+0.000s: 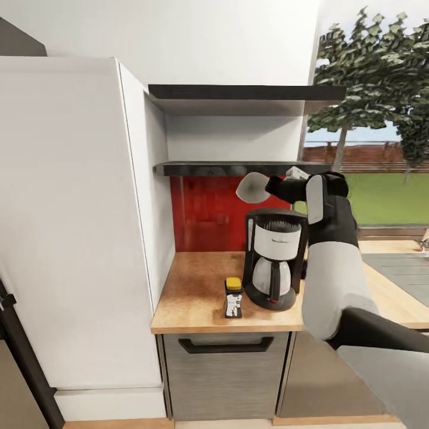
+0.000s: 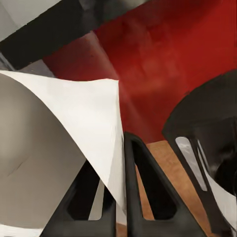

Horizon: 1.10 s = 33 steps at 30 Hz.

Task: Set up a coffee station on the kitchen countertop: keep the coffee maker on the countertop, move the bottle of coffee from the kitchen shelf to the counter next to the coffee maker, place a paper coffee filter on top of the coffee maker, put the saucer next to the coffee maker with the coffee cup on the saucer, and place the electric kettle next to the coffee maker.

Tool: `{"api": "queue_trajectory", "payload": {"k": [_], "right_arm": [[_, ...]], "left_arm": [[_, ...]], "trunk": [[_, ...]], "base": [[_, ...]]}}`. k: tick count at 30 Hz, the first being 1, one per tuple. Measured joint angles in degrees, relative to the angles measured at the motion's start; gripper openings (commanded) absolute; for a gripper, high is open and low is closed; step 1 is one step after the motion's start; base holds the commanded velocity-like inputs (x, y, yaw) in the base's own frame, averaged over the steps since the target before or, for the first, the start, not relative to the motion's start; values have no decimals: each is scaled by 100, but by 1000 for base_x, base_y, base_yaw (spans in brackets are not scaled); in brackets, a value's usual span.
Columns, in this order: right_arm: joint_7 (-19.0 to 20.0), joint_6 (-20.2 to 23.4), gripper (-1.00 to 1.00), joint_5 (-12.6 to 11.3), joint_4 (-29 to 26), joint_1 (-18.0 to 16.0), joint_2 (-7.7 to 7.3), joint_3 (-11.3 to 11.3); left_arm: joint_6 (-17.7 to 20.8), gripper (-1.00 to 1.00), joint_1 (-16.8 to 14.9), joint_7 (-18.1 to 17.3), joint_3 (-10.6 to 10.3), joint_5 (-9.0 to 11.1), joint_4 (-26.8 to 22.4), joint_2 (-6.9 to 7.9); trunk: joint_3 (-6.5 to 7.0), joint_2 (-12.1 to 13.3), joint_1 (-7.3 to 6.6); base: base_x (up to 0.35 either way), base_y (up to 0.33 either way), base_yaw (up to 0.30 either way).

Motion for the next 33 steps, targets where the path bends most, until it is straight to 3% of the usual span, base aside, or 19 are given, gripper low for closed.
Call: {"api": "queue_trajectory", "payload": {"k": [1, 2, 5, 9, 12, 17, 24, 25, 28, 29, 33], "right_arm": [[-167, 1, -100, -1, 348, -177, 0, -124], [-716, 5, -100, 36, 1298, -610, 0, -470], [-1138, 9, -100, 37, 2753, -1101, -1, -883], [-1552, 10, -100, 46, 3769, -1535, 1, -1121], [-1786, 6, -100, 20, 4832, -2041, -6, -1305], [-1873, 5, -100, 32, 5960, -2750, -290, -1751], [-1881, 22, -100, -4, 6261, -3386, -413, -2094], [-2138, 22, -100, 11, 6261, -3648, -462, -2126], [-2522, 22, -100, 11, 6255, -3849, -520, -2133], [-2675, 16, -100, 37, 6081, -4025, -580, -2128], [-2708, 8, -100, 45, 5246, -4059, -478, -2130]], "left_arm": [[1, 100, 0, -2, 0, 12, 3, -3], [2, 100, 0, -1, -1, 29, 6, -11], [-2, 100, 0, 0, 2, 44, 43, -18], [-13, 100, 0, 0, 1, 44, 186, -21], [-16, 100, 0, 0, 5, 44, 235, -21], [-17, 100, 0, 0, 21, 48, 252, -21], [-17, 100, 0, 0, 17, 45, 255, -21], [-23, 100, 0, -2, 16, 44, 254, -15], [-25, 100, 0, 0, 14, 45, 254, -13], [-48, 100, 0, 0, 14, 44, 254, -13], [-58, 100, 0, 0, 16, 45, 254, -6]], "trunk": [[0, 0, 0], [0, 0, 0], [0, 0, 0], [0, -1, 0], [0, -2, 0], [0, -2, 0], [0, -2, -1], [2, 1, 2], [0, -1, 0], [2, -1, 0], [0, -3, -1]], "base": [[0, 0, 0], [0, 0, 0], [0, 0, 0], [0, 0, 0], [0, 0, 0], [0, 0, 0], [0, 0, 0], [0, 0, 0], [0, 0, 0], [0, 0, 0], [0, 0, 0]]}}
